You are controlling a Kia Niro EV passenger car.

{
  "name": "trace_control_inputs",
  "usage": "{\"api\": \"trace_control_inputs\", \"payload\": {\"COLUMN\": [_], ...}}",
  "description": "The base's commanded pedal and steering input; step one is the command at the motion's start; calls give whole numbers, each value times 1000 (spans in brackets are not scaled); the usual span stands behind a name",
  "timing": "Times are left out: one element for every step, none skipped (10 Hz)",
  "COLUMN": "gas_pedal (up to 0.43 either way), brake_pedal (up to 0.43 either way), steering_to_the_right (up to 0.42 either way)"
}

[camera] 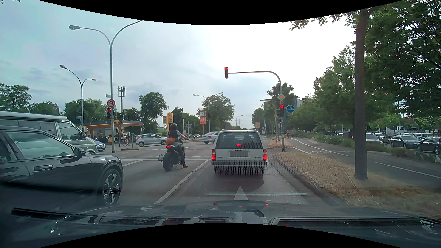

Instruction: Follow the waypoints while adhering to traffic rules and regulations

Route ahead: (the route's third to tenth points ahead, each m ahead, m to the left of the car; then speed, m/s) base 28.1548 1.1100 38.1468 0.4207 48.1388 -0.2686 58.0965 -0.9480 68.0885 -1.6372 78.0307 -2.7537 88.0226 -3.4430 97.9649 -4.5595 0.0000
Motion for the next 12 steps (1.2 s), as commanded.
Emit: {"api": "trace_control_inputs", "payload": {"gas_pedal": [0,0,0,0,0,0,0,0,0,0,0,0], "brake_pedal": [0,0,0,0,0,0,0,0,0,0,0,0], "steering_to_the_right": [11,11,11,11,11,11,11,11,11,11,11,11]}}
